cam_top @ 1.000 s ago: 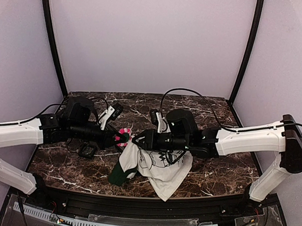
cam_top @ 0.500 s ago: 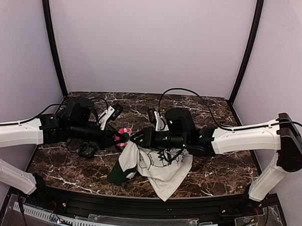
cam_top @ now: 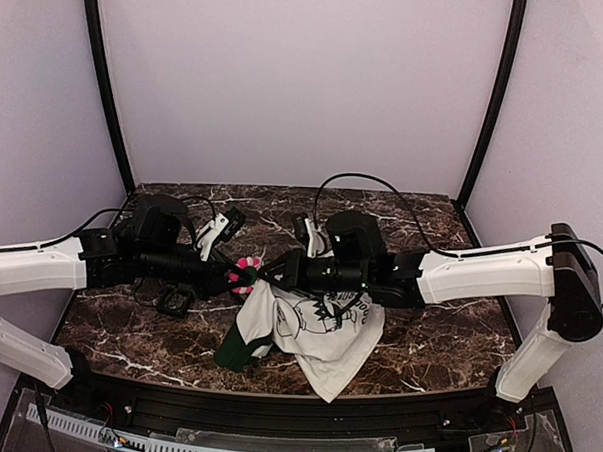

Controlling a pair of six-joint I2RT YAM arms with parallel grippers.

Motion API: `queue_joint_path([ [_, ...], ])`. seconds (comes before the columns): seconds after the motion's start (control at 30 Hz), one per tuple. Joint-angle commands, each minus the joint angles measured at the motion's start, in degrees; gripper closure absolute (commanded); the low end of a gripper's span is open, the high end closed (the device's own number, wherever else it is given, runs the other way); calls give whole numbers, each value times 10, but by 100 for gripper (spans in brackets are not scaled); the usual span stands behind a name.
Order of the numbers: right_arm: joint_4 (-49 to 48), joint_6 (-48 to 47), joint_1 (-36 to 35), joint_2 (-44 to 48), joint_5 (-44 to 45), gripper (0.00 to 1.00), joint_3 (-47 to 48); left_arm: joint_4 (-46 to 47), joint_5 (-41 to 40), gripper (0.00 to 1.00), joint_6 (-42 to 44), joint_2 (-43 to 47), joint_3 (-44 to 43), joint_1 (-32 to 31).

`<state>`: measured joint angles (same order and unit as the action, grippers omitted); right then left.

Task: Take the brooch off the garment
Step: Open the brooch on the crumpled clothing.

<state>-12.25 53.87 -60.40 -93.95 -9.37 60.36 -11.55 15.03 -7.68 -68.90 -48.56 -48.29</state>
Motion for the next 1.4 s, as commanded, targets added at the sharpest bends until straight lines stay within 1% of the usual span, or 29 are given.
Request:
queue_joint_path([
  [0.0, -25, -1, 4, -16, -23, 77, 19, 13, 3, 99, 5, 12, 7, -2],
  [0.1, -30, 1, 4, -20, -27, 83, 20, 14, 1, 99, 3, 11, 7, -2],
  [0.23, -38, 2, 5, -17, -22, 95, 13, 16, -2, 98, -4, 11, 7, -2],
  [0.3, -40, -1, 5, -15, -18, 100, 11, 15, -9, 92, -20, 12, 7, -2],
  [0.37, -41, -6, 5, -11, -12, 100, 8, 13, -23, 87, -39, 15, 8, -2],
  [0.4, -42, -10, 5, -9, -8, 100, 7, 13, -23, 86, -50, 16, 10, -1],
  [0.47, -49, -21, 5, -3, -2, 100, 0, 17, -13, 80, -71, 21, 13, -1],
  [0.5, -53, -31, 5, 0, 1, 100, -5, 19, 0, 71, -78, 25, 15, 0],
  [0.53, -55, -41, 5, 4, 6, 100, -7, 24, 6, 65, -97, 27, 18, 1],
  [0.57, -56, -56, 5, 8, 11, 100, -8, 26, 17, 51, -106, 33, 20, 3],
  [0.6, -57, -74, 5, 12, 16, 100, -9, 32, 25, 44, -127, 36, 25, 7],
  [0.63, -57, -92, 4, 18, 22, 100, -11, 36, 42, 32, -139, 43, 30, 10],
  [0.7, -57, -128, 5, 31, 36, 100, -16, 47, 79, 21, -171, 50, 36, 22],
  [0.77, -61, -163, 4, 49, 46, 100, -19, 61, 117, 16, -206, 51, 39, 39],
  [0.87, -70, -213, 3, 69, 51, 100, -24, 86, 158, 14, -260, 49, 45, 64],
  [0.93, -66, -250, 2, 75, 56, 100, -22, 94, 176, 12, -277, 46, 44, 72],
  [1.0, -41, -271, 0, 73, 78, 100, -9, 92, 185, 12, -279, 42, 32, 75],
  [1.1, 22, -295, -2, 60, 117, 100, 23, 85, 195, 11, -273, 39, 5, 75],
  [1.23, 43, -311, -10, 54, 142, 100, 35, 65, 196, 12, -258, 29, -22, 75],
  [1.3, 38, -309, -13, 54, 142, 100, 32, 54, 197, 15, -254, 18, -32, 75],
  [1.33, 36, -308, -14, 53, 141, 100, 32, 49, 201, 21, -253, 8, -38, 75],
  [1.37, 35, -308, -15, 53, 141, 100, 33, 41, 203, 24, -252, 3, -41, 75],
])
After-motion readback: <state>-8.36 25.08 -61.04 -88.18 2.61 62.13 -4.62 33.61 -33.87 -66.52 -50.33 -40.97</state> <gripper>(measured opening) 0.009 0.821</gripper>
